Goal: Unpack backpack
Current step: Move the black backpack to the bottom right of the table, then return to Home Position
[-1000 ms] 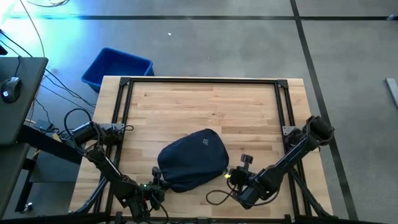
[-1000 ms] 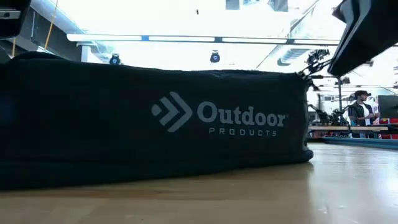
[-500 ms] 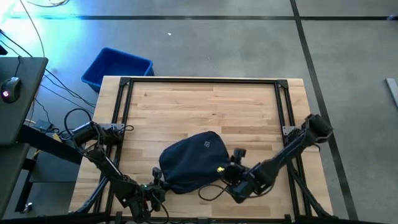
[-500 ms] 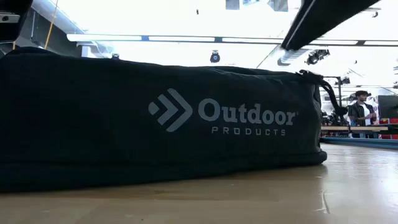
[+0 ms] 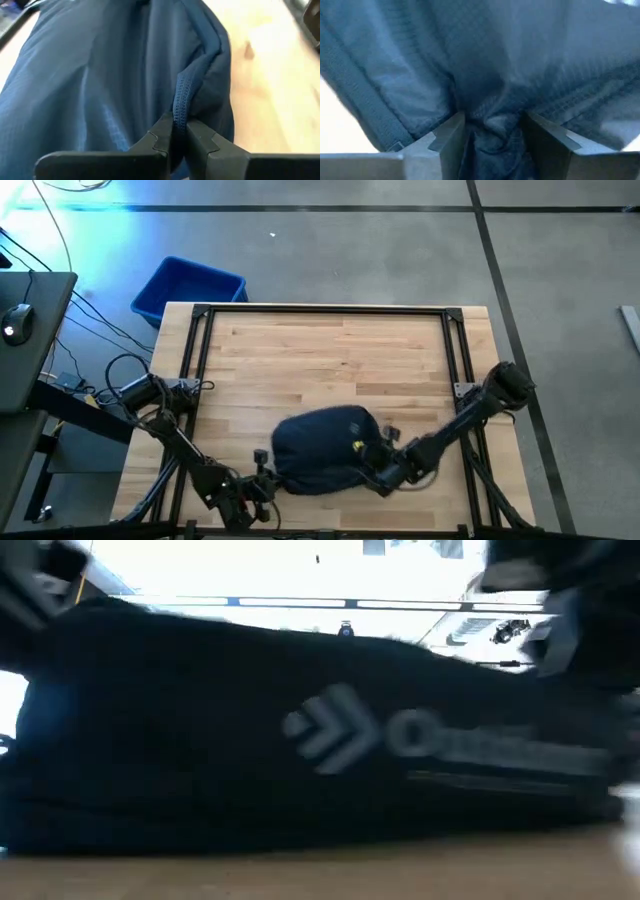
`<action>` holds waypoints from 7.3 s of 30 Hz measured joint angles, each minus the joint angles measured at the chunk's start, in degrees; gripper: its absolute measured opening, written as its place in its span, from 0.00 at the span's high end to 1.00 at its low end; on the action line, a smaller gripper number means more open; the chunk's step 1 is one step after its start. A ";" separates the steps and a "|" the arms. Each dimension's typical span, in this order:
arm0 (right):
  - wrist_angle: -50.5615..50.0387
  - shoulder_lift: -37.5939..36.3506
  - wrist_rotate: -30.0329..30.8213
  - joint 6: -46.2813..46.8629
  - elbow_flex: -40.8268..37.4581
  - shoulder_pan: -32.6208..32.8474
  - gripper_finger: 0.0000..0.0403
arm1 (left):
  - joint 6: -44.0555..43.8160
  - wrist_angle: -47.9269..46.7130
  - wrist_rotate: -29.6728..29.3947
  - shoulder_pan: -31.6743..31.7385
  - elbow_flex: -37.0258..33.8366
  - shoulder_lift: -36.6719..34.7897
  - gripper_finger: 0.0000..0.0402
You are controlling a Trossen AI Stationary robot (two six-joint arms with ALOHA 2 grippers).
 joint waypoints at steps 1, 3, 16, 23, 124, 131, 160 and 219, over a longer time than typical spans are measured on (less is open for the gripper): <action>-0.68 0.00 -1.54 3.16 0.29 1.82 0.59 | 3.07 2.82 1.52 0.90 0.00 0.00 0.97; -1.91 -0.02 -4.03 10.71 0.69 5.77 0.62 | 9.25 8.70 5.33 2.96 0.00 0.04 0.97; -25.23 0.22 -7.51 59.87 9.18 31.20 0.75 | 28.53 40.46 36.31 18.29 0.04 6.17 0.97; -41.02 0.35 -5.37 67.81 17.18 35.18 0.78 | 29.52 37.94 41.96 19.47 1.60 7.25 0.83; -44.93 6.45 -10.46 42.05 18.46 19.75 0.93 | 20.01 0.27 19.88 18.16 15.34 5.94 0.83; -39.57 5.62 -15.43 45.19 15.60 20.28 1.00 | 21.08 5.01 24.54 20.67 15.32 9.43 0.83; -23.34 9.04 -11.60 48.30 20.54 21.21 1.00 | 24.99 15.18 32.86 22.51 15.34 14.19 0.83; 45.09 -88.52 -43.77 -38.18 -61.41 -53.23 1.00 | 2.81 10.60 49.44 53.10 -57.90 -105.75 1.00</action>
